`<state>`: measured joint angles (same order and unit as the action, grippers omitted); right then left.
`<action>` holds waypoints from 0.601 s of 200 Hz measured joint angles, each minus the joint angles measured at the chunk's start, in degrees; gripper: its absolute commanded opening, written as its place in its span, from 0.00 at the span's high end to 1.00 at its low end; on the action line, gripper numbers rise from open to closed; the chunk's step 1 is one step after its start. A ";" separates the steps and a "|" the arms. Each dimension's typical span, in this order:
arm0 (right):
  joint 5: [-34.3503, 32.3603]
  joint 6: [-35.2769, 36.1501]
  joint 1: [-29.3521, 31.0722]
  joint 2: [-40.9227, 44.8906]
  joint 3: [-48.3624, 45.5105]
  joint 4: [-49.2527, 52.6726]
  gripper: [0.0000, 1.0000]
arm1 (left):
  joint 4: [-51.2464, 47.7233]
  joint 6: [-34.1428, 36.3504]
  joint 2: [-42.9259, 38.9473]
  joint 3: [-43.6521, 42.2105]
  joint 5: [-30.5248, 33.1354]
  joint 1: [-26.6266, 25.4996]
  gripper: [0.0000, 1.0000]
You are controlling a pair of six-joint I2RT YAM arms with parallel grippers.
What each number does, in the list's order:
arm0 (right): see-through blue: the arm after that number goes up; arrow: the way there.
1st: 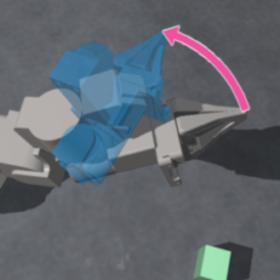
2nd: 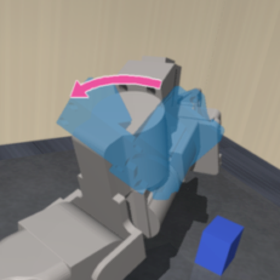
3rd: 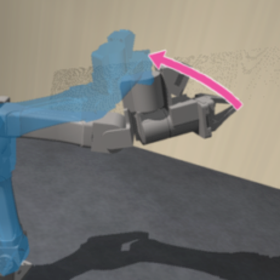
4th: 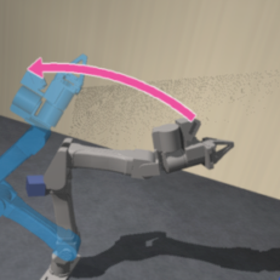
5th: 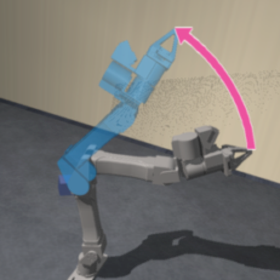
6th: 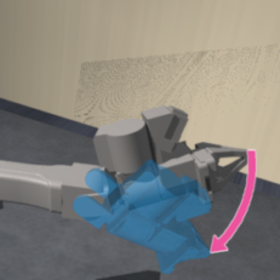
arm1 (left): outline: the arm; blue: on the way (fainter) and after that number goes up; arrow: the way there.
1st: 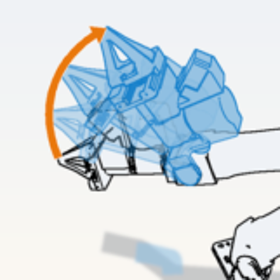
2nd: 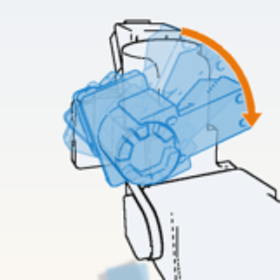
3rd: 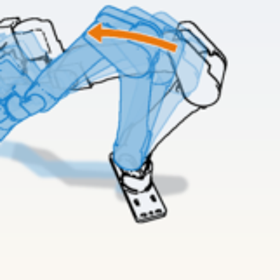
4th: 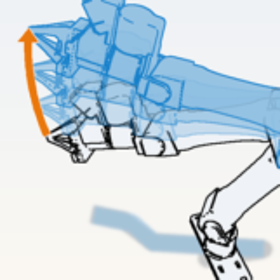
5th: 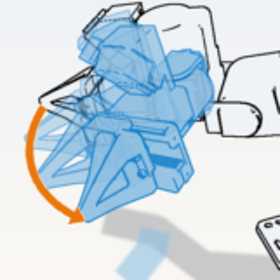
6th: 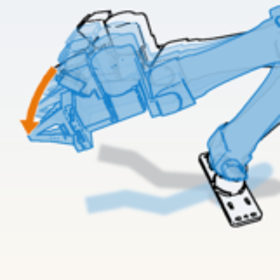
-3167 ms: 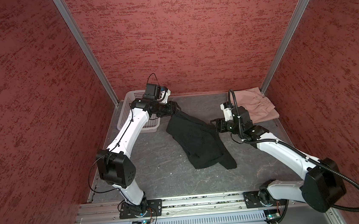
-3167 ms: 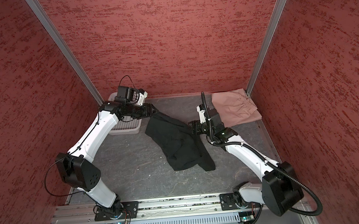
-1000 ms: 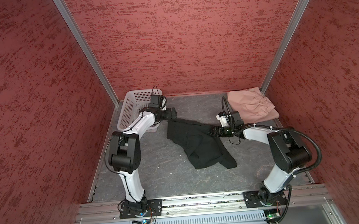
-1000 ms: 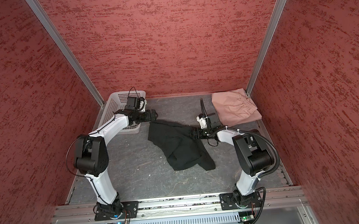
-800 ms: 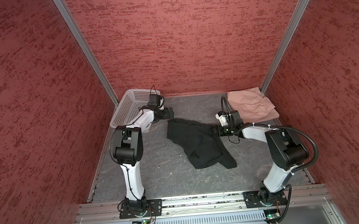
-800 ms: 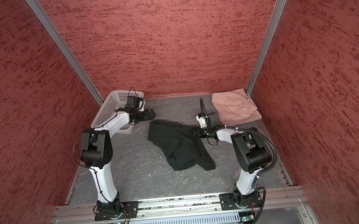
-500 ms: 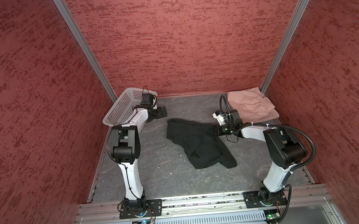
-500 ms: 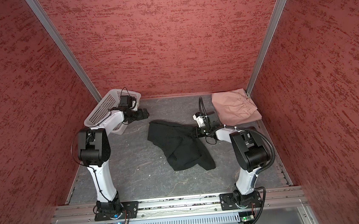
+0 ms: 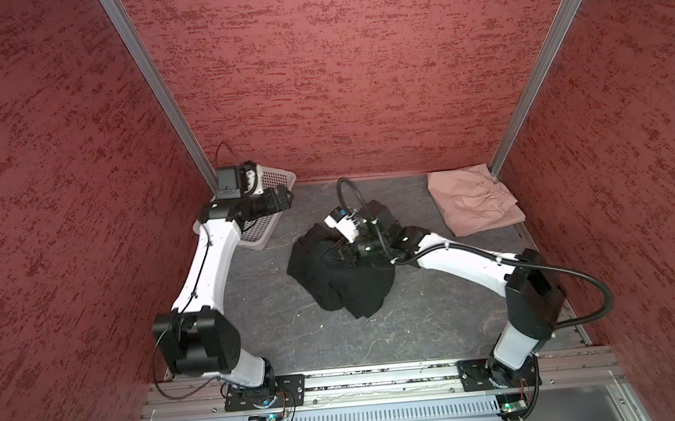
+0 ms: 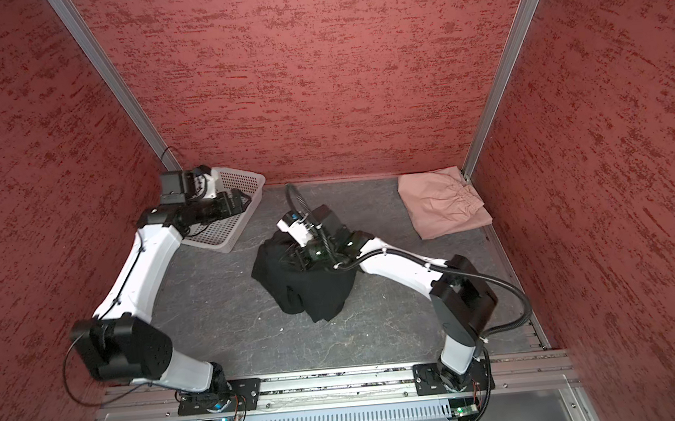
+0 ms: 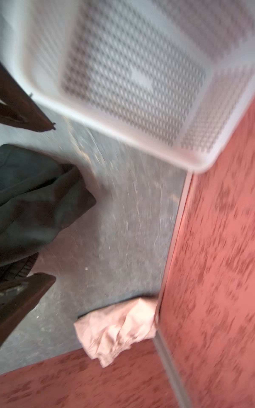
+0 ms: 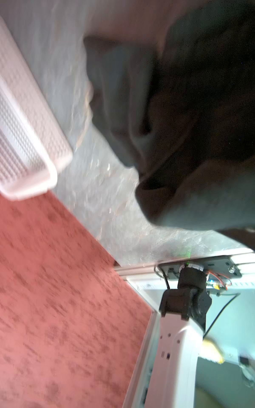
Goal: Fold and stack the shorts
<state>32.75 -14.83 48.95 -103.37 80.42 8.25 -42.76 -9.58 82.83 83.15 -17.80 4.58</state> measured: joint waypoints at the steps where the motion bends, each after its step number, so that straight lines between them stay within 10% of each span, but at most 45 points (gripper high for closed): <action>1: 0.04 0.15 0.42 -0.63 0.61 0.00 0.38 | -0.13 0.02 -0.28 -0.24 0.09 0.24 0.01; 61: -1.42 0.96 1.68 -2.60 6.08 3.15 0.19 | -5.51 -1.49 -11.06 -15.96 -2.62 4.33 0.01; 120: -7.13 -1.84 -14.71 13.57 -12.57 6.19 0.16 | -3.54 -9.77 -14.86 -24.90 -4.59 -10.86 0.01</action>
<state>25.63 -16.67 34.24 -89.80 67.85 14.44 -46.30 -19.35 67.96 58.26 -22.39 -6.28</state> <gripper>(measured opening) 0.827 0.994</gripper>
